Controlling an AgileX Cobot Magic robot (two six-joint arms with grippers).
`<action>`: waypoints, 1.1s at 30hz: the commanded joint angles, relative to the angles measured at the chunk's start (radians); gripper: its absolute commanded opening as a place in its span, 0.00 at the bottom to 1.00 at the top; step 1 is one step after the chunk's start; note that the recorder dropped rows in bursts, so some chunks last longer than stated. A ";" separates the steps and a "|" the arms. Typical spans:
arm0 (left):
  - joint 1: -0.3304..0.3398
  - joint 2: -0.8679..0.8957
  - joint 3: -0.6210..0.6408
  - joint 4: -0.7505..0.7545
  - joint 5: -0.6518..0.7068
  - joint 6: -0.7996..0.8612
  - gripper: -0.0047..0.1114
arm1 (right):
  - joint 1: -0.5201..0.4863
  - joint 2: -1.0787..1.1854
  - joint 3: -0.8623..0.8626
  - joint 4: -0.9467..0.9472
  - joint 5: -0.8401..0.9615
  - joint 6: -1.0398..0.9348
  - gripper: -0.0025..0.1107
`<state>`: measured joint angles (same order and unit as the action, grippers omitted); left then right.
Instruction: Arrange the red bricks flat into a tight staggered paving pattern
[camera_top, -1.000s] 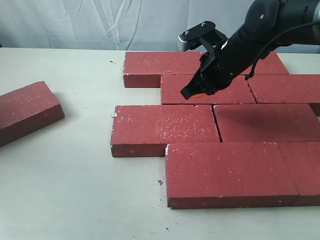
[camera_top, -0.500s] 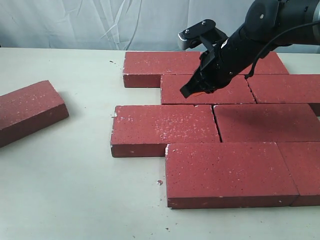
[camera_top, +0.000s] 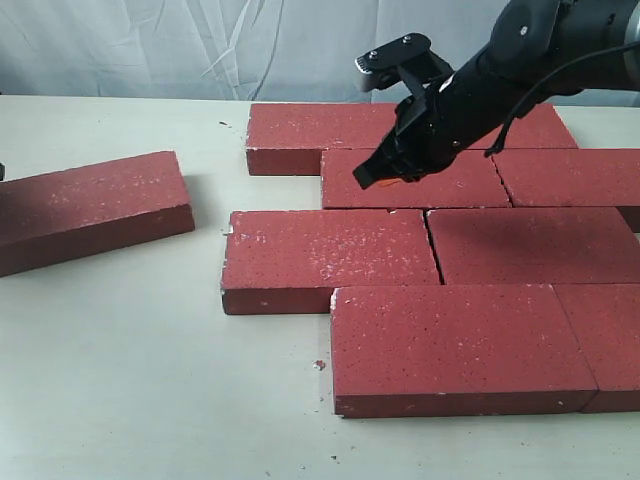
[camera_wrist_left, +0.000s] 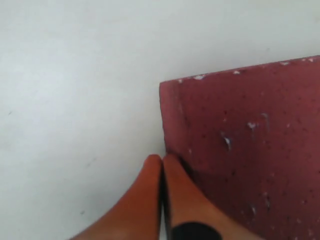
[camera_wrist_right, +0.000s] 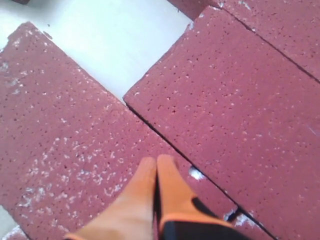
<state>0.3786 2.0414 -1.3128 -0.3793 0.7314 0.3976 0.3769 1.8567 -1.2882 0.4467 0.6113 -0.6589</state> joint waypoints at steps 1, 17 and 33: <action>-0.021 -0.028 0.004 -0.017 -0.075 0.025 0.04 | 0.003 0.039 0.002 0.046 -0.041 -0.027 0.01; -0.169 -0.563 0.457 -0.799 -0.329 0.935 0.04 | 0.149 0.073 -0.039 0.202 -0.106 -0.163 0.01; 0.037 -0.404 0.536 -0.807 -0.669 0.968 0.04 | 0.259 0.683 -1.108 -0.260 0.194 0.349 0.01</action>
<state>0.3982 1.5916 -0.7587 -1.1909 -0.0243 1.3671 0.6220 2.4542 -2.2673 0.2871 0.7304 -0.3821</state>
